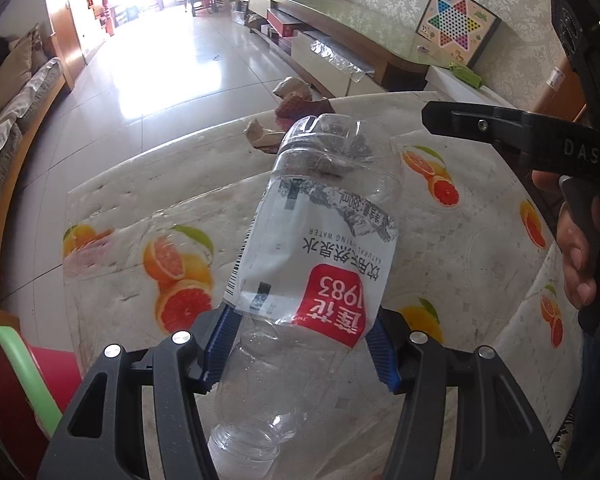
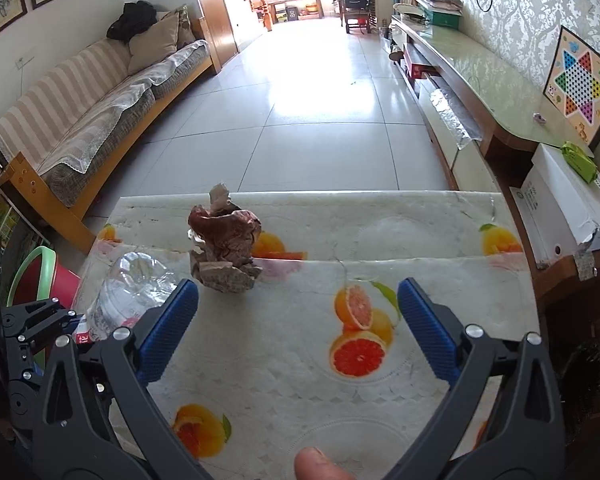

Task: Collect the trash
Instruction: 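Lift the bottle with the left tool while the right grasps the crumpled brown paper, then drop the bottle into the bin with the left tool while the right carries the paper over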

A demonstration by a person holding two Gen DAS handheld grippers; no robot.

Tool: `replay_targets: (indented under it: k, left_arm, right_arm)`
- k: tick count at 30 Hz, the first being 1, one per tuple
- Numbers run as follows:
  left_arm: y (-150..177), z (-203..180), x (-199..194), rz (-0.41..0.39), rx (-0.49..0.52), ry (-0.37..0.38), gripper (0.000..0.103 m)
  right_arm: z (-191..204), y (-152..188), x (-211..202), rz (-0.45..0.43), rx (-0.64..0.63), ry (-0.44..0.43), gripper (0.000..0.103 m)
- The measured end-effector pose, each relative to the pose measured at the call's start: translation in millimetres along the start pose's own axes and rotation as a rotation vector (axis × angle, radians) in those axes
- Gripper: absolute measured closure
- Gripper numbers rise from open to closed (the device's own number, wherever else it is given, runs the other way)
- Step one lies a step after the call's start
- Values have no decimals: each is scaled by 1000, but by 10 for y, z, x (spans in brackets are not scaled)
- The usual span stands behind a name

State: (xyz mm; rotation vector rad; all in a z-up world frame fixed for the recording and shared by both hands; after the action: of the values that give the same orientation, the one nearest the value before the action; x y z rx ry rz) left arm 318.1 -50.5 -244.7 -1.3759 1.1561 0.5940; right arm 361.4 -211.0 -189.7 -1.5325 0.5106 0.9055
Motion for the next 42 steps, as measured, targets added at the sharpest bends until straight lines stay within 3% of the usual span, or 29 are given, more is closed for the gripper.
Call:
replay_targets:
  k: [8, 17, 19, 21, 22, 33, 42]
  left_arm:
    - [-27, 703, -310, -69, -139, -84, 49]
    - [-104, 1044, -363, -95, -216, -105, 50]
    - [-127, 1046, -346, -99, -222, -105, 50]
    - [-133, 1040, -352, -103, -225, -107, 50]
    - [-138, 1046, -366, -106, -227, -106, 50]
    - [-10, 1080, -845, -164, -247, -117, 50]
    - [351, 1416, -1255, -203, -326, -165, 50]
  right_arm:
    - [431, -228, 422, 15, -50, -38, 5]
    - [623, -257, 926, 80, -101, 8, 6]
    - [633, -208, 987, 104, -104, 10, 24]
    - [625, -159, 1001, 118, -118, 29, 52]
    - [629, -138, 997, 120, -118, 21, 55]
    - [856, -111, 234, 53, -149, -2, 61]
    - [1444, -153, -457, -19, -178, -69, 61]
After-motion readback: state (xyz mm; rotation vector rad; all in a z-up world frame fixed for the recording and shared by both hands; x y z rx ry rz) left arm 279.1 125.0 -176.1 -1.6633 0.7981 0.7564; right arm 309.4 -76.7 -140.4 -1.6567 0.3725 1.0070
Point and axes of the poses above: each gripper's, at about its wrist camera, not at the fingertips, and x roughly the way its jaws point, z to its left, y to its underside, the point moved 10 cm from there along x, roughly the way its jaws point, and after that the axes turned 12 degrees about -x, right-handed, at the moved point
